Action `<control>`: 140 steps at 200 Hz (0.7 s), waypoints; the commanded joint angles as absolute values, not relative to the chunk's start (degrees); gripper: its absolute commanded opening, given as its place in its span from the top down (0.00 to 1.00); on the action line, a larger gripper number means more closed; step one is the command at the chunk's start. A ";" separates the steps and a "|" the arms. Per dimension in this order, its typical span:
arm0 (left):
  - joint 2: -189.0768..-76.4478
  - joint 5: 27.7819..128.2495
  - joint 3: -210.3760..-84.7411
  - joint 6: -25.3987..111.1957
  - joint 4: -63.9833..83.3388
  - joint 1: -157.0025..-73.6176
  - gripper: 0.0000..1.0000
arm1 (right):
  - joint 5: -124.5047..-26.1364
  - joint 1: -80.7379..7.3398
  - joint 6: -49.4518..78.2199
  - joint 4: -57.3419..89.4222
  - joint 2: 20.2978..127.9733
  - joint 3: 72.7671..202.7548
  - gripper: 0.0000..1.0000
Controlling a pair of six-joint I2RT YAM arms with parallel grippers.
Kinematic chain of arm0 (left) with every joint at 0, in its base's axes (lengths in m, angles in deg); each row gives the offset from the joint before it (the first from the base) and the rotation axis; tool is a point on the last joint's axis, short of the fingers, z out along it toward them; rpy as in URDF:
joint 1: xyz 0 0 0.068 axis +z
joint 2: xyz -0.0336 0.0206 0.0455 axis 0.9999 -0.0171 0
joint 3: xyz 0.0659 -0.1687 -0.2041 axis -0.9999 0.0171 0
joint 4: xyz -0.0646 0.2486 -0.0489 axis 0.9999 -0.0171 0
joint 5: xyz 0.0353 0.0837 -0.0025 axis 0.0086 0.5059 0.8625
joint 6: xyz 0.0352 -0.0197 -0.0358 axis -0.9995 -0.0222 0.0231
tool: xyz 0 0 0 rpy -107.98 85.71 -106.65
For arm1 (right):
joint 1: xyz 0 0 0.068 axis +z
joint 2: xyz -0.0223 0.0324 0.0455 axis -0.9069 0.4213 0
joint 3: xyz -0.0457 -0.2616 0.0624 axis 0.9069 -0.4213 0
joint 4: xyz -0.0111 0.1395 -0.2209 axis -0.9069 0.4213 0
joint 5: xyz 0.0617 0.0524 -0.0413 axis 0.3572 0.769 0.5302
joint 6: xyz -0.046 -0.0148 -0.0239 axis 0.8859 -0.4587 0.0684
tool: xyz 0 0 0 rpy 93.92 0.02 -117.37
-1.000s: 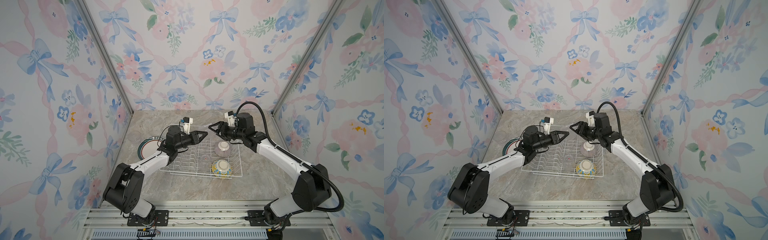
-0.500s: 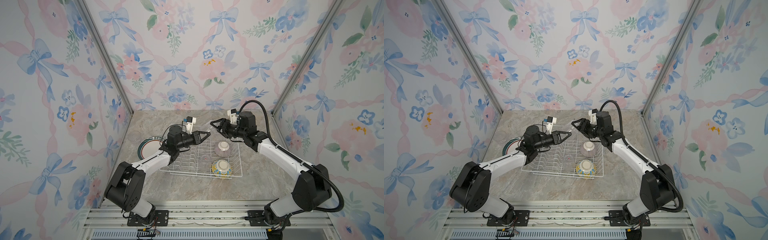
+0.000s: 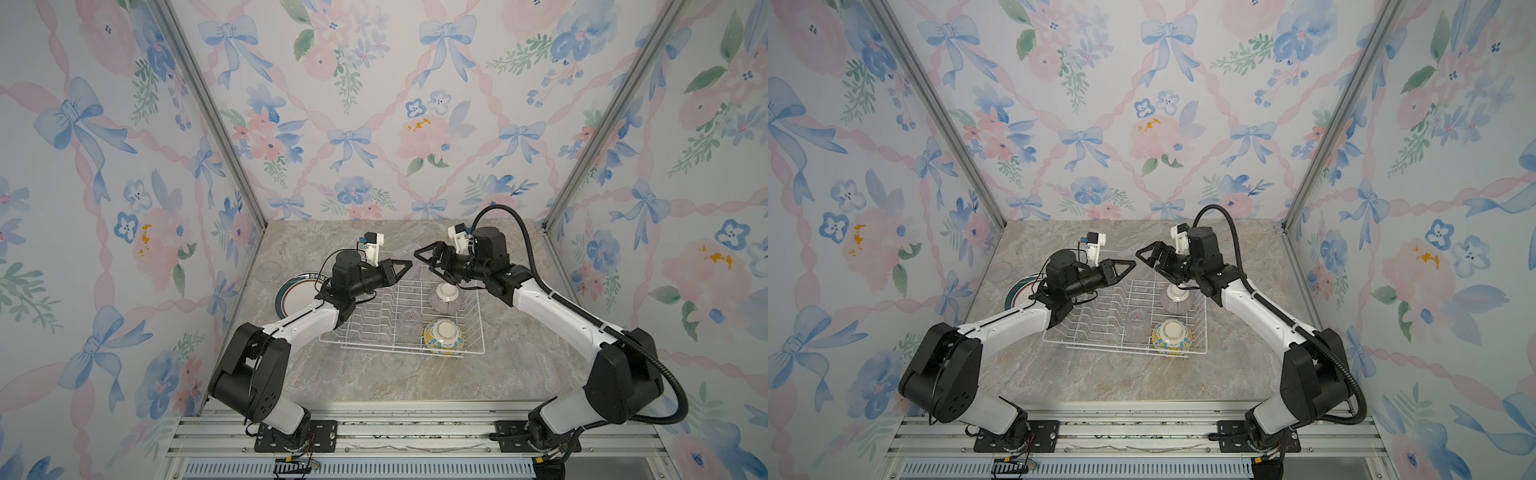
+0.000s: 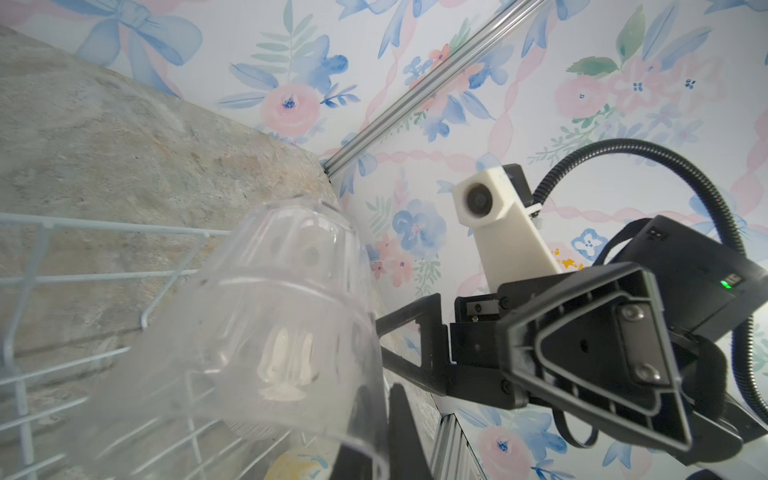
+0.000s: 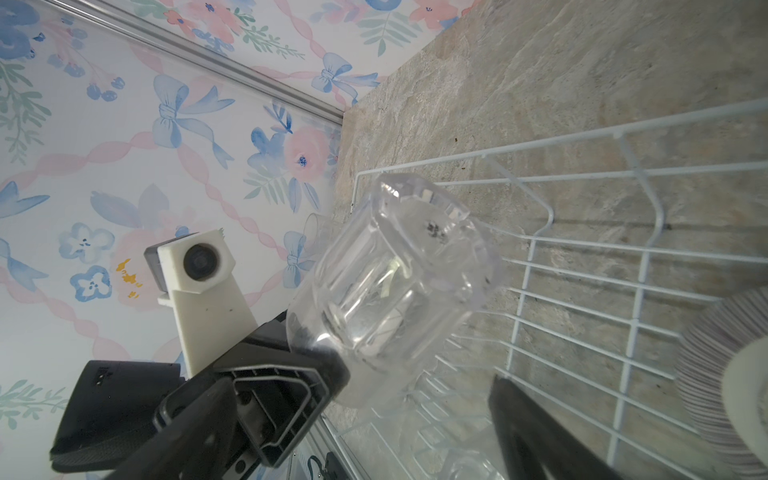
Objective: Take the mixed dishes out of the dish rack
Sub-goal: 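Grasp the clear cup with the left gripper while the right gripper opens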
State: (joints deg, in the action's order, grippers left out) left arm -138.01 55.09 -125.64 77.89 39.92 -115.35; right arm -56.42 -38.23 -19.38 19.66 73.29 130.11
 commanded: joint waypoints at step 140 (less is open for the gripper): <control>-131.67 73.60 -136.46 60.93 5.99 -114.00 1.00 | -72.23 -36.69 -4.11 29.93 65.64 129.96 0.03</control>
